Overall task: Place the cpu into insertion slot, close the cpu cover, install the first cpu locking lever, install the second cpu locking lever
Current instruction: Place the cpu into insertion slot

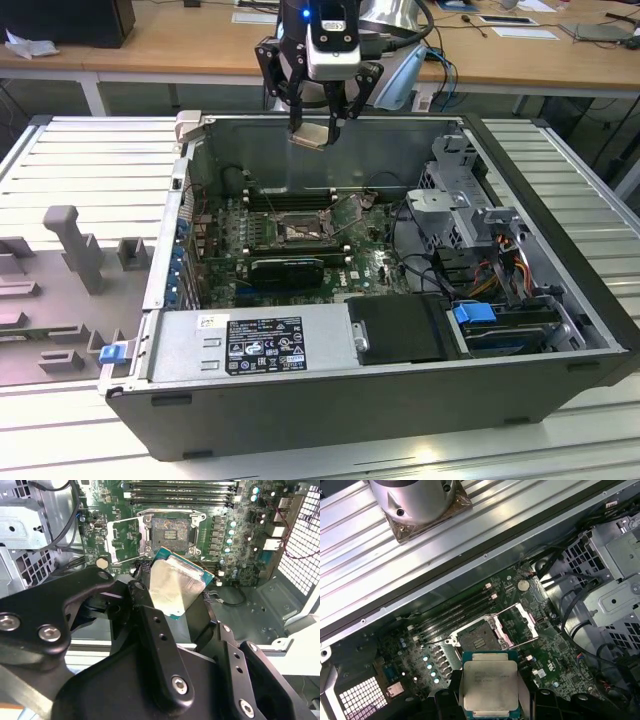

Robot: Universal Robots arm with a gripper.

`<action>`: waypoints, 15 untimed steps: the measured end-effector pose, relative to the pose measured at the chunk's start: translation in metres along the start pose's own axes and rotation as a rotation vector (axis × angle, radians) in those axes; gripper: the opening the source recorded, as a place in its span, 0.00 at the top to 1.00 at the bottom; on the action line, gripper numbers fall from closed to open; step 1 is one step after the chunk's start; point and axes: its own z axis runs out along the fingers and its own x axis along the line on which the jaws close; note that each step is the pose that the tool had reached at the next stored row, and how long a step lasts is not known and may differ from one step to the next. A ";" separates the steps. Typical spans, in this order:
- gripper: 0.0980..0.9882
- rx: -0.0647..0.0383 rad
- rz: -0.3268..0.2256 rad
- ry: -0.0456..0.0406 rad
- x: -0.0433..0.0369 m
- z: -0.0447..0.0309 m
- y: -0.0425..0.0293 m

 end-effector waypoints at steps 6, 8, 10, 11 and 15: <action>0.52 0.000 0.023 -0.0021 0.0000 0.0000 0.0000; 0.52 -0.001 0.029 -0.0027 0.0000 0.0000 0.0000; 0.52 -0.001 0.036 -0.0033 0.0000 0.0000 0.0000; 0.52 -0.001 0.039 -0.0036 0.0000 0.0000 0.0000; 0.52 -0.001 0.062 -0.0056 0.0000 0.0000 0.0000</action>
